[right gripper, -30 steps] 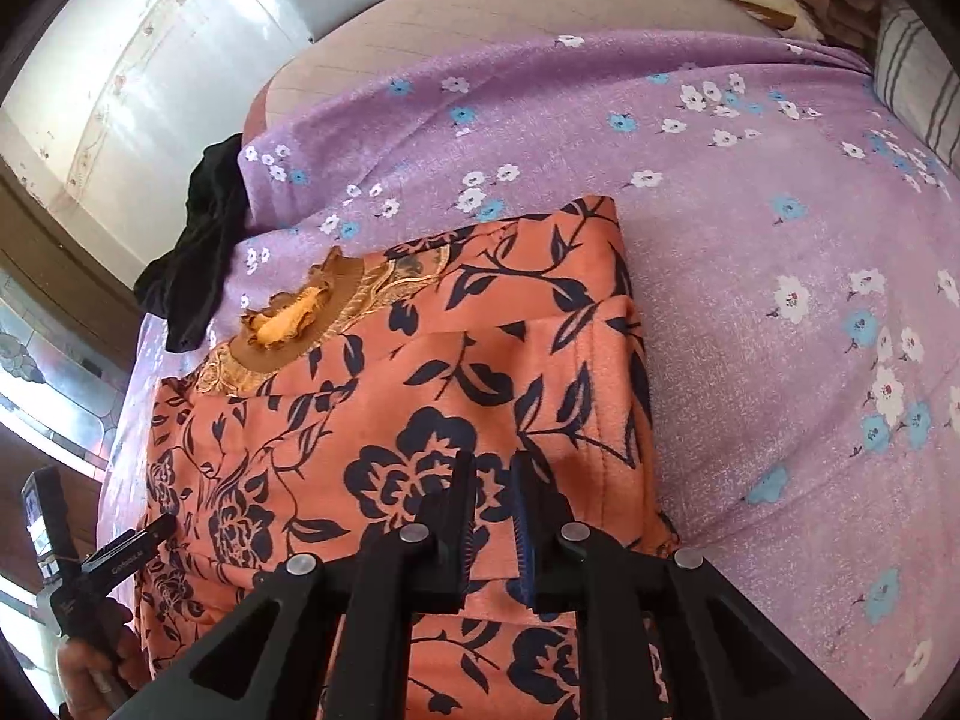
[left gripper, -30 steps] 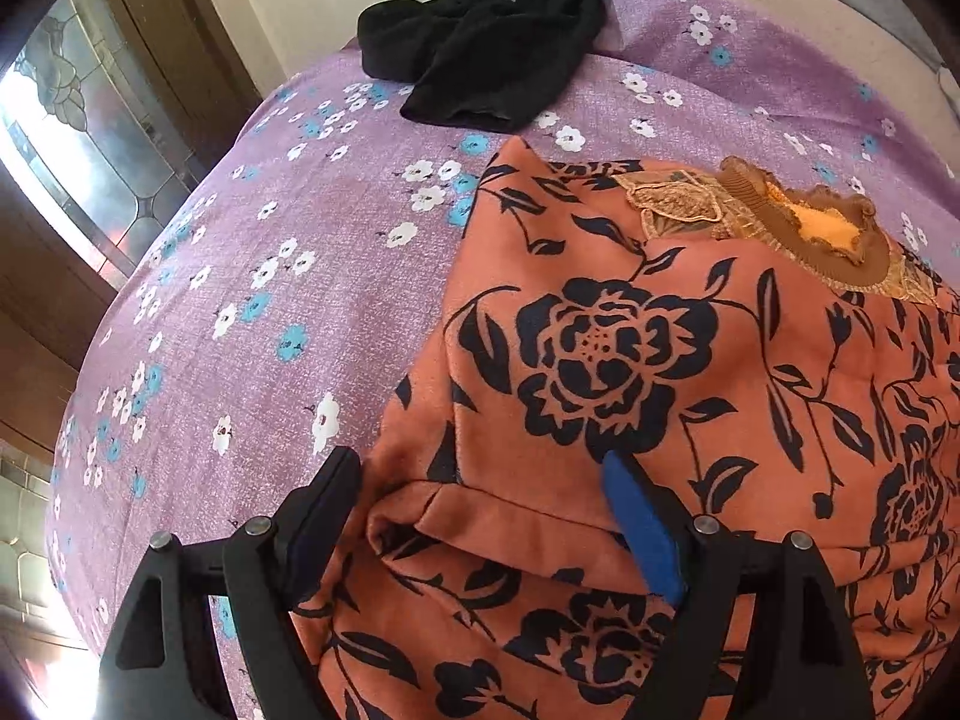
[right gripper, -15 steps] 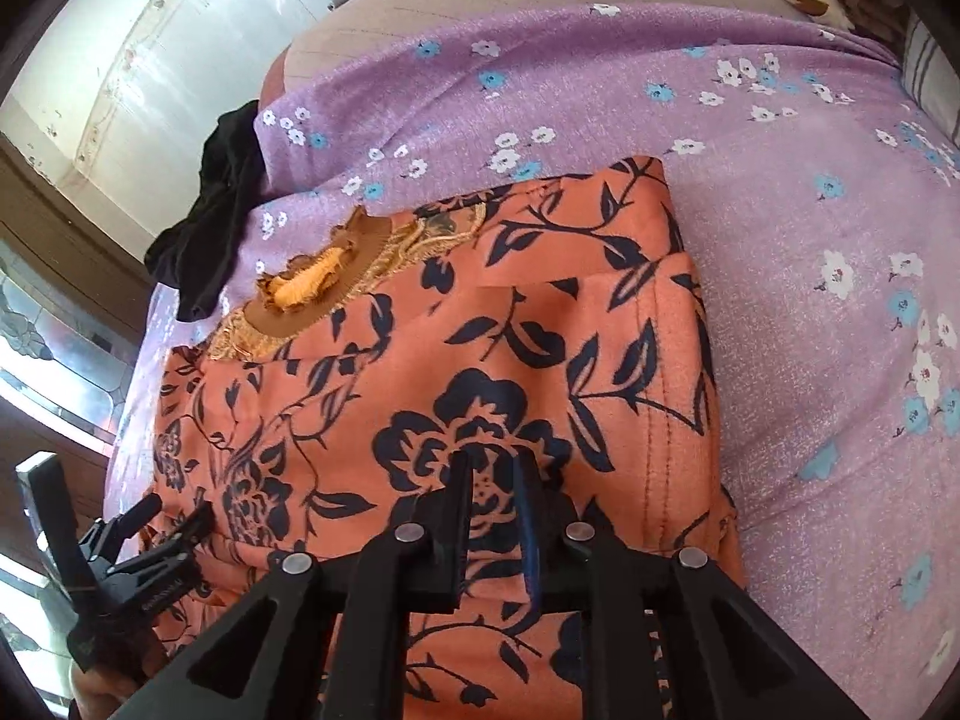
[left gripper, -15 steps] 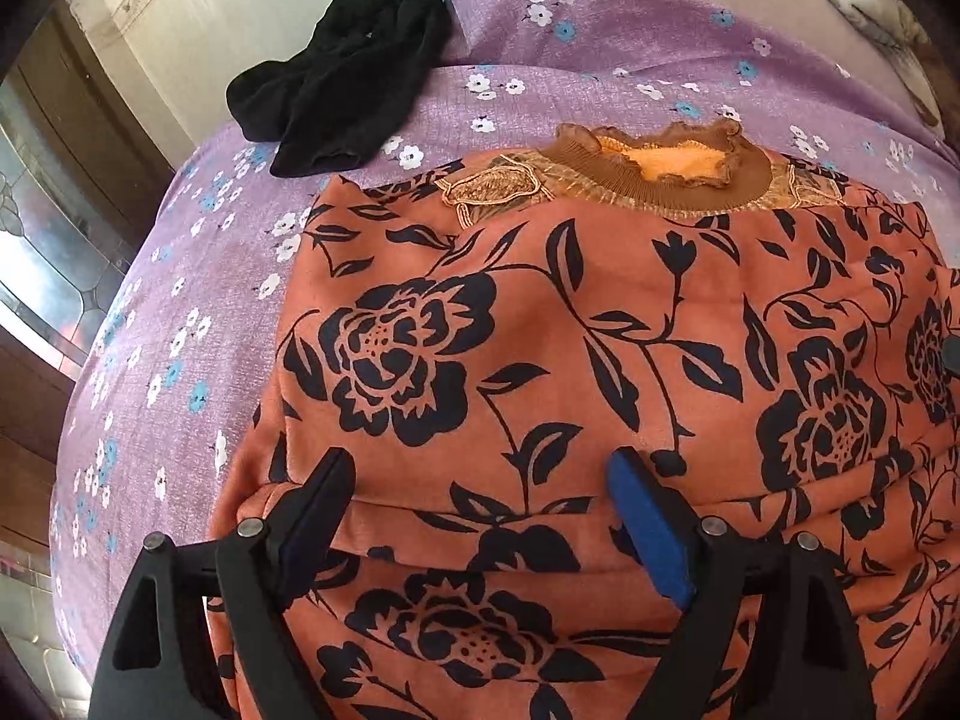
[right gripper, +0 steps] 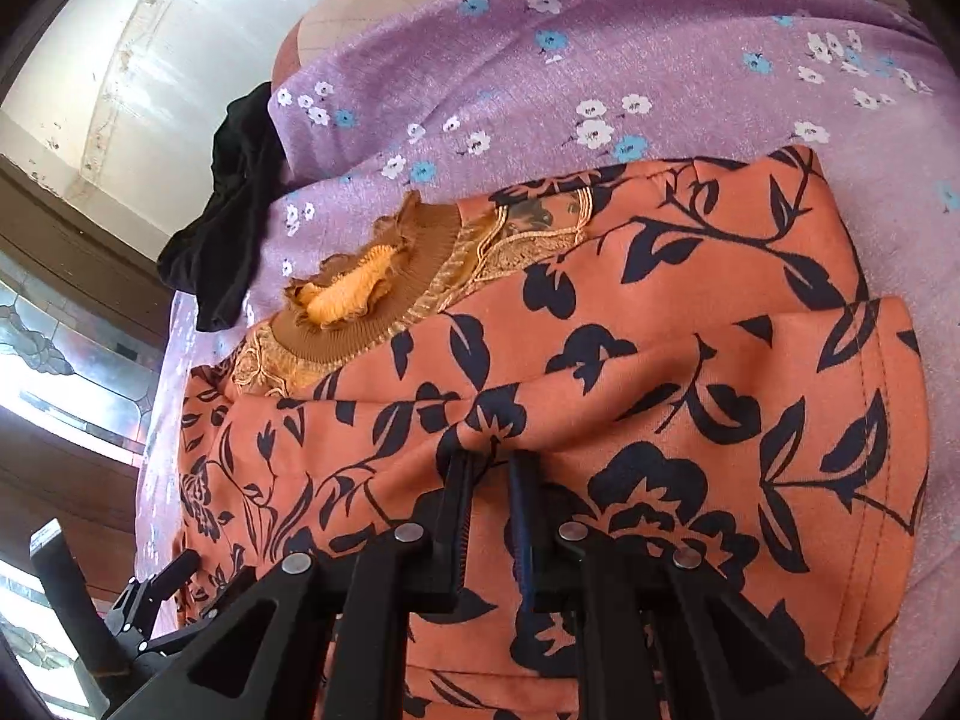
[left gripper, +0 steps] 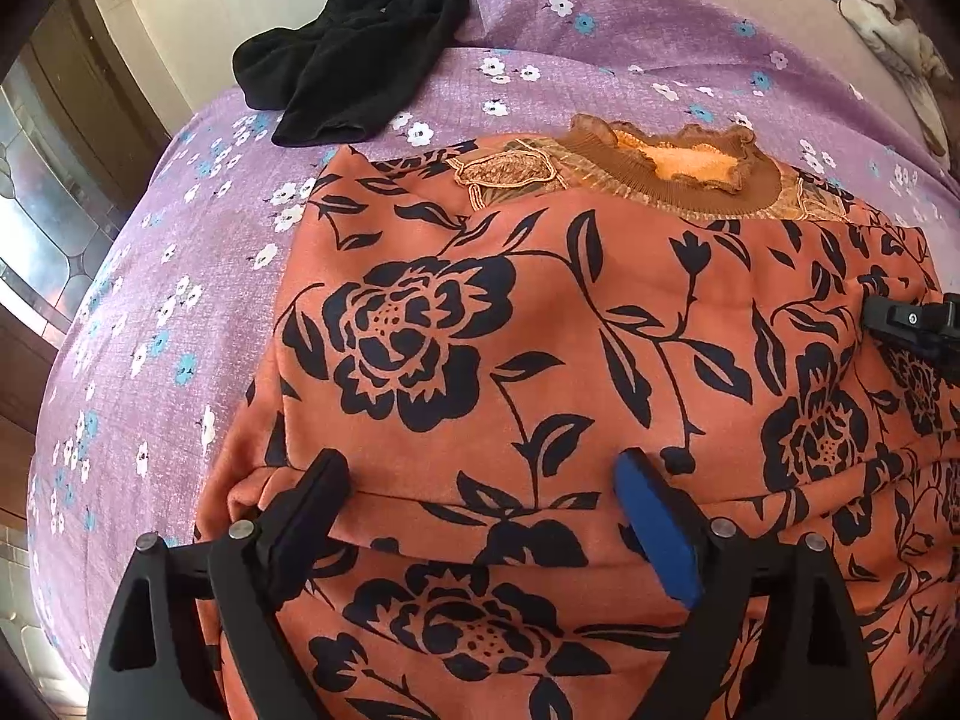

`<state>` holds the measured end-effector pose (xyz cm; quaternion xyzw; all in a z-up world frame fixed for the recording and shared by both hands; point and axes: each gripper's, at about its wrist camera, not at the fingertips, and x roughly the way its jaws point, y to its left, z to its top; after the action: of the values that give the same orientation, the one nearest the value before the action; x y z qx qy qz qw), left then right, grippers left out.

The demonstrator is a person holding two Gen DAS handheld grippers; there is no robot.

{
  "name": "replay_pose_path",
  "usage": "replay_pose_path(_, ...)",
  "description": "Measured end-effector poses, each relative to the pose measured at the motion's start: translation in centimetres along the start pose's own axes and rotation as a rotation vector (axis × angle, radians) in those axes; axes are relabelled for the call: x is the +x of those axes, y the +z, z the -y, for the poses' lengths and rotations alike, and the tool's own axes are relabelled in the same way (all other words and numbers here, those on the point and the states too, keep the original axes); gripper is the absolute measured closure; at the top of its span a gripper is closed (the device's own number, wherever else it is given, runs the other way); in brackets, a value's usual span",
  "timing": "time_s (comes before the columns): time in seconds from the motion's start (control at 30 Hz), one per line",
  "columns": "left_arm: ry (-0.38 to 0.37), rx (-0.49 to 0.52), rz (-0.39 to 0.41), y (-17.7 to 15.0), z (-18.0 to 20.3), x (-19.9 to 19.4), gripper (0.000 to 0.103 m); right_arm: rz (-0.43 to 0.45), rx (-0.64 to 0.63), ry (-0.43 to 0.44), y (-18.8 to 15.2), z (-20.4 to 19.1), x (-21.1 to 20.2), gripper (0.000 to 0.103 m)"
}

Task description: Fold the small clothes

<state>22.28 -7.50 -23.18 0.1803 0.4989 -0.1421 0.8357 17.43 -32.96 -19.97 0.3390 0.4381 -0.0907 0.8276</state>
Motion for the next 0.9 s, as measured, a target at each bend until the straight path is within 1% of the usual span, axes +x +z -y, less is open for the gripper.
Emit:
replay_pose_path(0.03, -0.006, -0.007, -0.007, 0.0, -0.2, 0.0, 0.013, 0.005, 0.0, -0.014, 0.2, -0.4, -0.1, 0.088)
replay_pose_path(0.1, -0.006, -0.029, -0.02, 0.1, -0.9, -0.3, 0.013, 0.019, -0.017, -0.011, 0.6, -1.6, -0.4, 0.086)
replay_pose_path(0.23, 0.019, -0.111, 0.006, 0.5, -3.9, -1.4, 0.013, 0.023, -0.089, 0.079, 0.5, -5.5, -0.6, 0.086)
replay_pose_path(0.3, 0.018, -0.164, -0.013, 0.6, -5.7, -1.1, 0.013, -0.007, -0.124, 0.084, 0.2, -7.6, 0.4, 0.086)
replay_pose_path(0.4, 0.023, -0.241, -0.07, 0.3, -7.9, 0.0, 0.013, -0.079, -0.155, 0.06, -0.4, -9.8, 2.8, 0.086)
replay_pose_path(0.47, -0.016, -0.272, -0.096, 0.1, -8.5, 0.5, 0.013, -0.127, -0.166, 0.006, -0.8, -10.5, 4.6, 0.086)
replay_pose_path(0.5, -0.039, -0.283, -0.105, 0.1, -8.6, 0.6, 0.013, -0.126, -0.166, -0.016, -0.7, -10.6, 5.1, 0.086)
replay_pose_path(0.53, -0.056, -0.29, -0.109, 0.1, -8.6, 0.7, 0.013, -0.105, -0.171, -0.028, -0.6, -10.9, 5.3, 0.087)
replay_pose_path(0.57, -0.056, -0.29, -0.107, 0.1, -8.6, 0.6, 0.013, -0.092, -0.18, -0.044, -0.3, -11.1, 5.5, 0.087)
replay_pose_path(0.7, -0.029, -0.259, -0.096, 0.2, -8.1, 0.4, 0.013, -0.076, -0.175, -0.074, 0.5, -11.6, 6.3, 0.087)
replay_pose_path(0.8, -0.025, -0.255, -0.095, 0.4, -8.1, 0.4, 0.013, -0.075, -0.159, -0.055, 0.5, -11.3, 5.7, 0.087)
replay_pose_path(0.9, -0.013, -0.261, -0.091, 0.6, -8.3, 0.3, 0.013, -0.05, -0.17, -0.036, -0.2, -10.6, 3.6, 0.087)
